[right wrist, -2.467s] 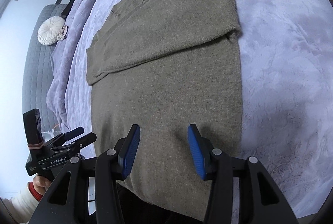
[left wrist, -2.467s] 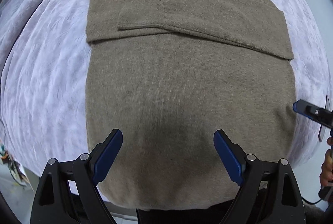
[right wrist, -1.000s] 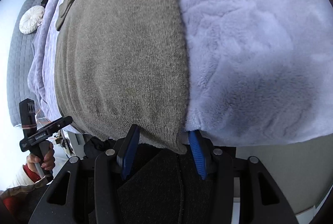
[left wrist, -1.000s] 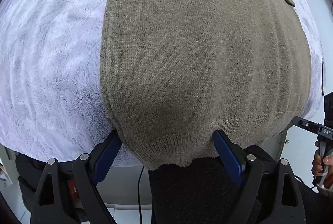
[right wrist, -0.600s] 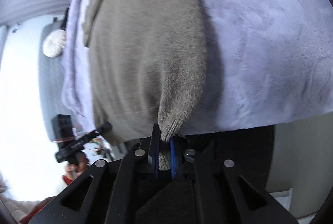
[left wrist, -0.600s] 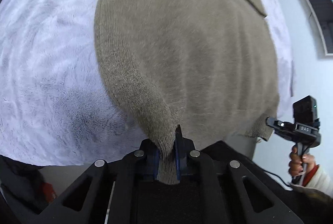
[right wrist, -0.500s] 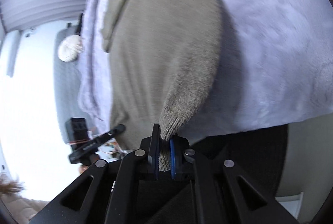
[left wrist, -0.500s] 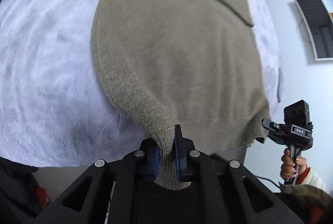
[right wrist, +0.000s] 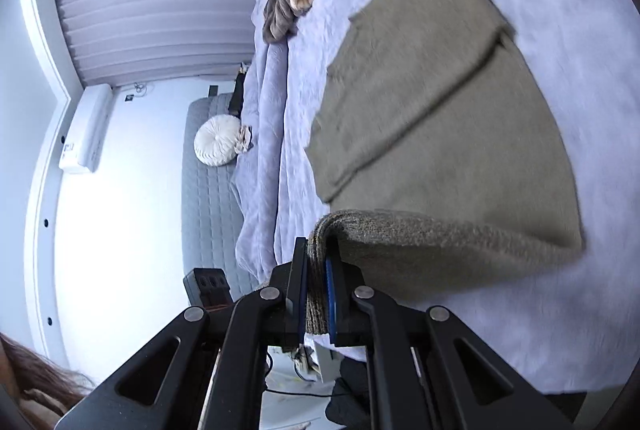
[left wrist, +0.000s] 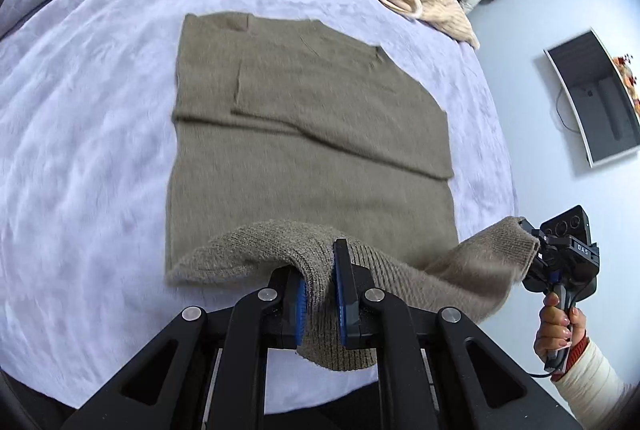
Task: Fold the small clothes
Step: 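Lift the hem with both grippers and fold it toward the collar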
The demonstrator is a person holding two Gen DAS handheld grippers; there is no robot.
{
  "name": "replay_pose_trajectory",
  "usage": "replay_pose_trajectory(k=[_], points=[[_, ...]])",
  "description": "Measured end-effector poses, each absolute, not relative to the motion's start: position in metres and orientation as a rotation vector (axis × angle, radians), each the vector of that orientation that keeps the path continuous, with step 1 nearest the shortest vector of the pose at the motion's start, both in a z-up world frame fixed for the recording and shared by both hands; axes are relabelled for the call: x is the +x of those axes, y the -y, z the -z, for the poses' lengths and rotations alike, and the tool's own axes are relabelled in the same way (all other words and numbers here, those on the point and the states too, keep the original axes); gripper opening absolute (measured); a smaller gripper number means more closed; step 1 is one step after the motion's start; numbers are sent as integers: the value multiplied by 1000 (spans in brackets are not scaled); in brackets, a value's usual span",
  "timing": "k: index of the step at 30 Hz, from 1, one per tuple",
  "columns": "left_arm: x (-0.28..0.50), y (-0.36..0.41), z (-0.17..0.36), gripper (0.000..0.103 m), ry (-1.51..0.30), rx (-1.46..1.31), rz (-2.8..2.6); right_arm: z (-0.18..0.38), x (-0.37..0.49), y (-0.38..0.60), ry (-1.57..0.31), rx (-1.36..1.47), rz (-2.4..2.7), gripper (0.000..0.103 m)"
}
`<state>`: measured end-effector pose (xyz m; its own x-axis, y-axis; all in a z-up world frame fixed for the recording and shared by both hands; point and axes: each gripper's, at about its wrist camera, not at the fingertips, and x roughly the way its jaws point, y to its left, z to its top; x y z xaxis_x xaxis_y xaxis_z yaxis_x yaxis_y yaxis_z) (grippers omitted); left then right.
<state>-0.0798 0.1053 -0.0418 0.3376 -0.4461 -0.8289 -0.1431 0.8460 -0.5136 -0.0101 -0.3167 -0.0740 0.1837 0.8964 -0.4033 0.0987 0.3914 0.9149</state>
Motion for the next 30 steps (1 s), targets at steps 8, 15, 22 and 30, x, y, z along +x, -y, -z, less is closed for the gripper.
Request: replay_pose_trajectory(k=[8,15,22,30], points=[[-10,-119,28,13,-1186,-567,170,67,68,305,-1242,1051,-734,8],[52,-121,66,13,-1241,-493,46,100,140,285,-1312,1004,-639,8],[70,-117,82,13,-1315,-446,-23,130,166,287,-1416,946,-538,8],[81,-114,62,19,-1332,-390,-61,122,182,298,-1428,827,-479,33]])
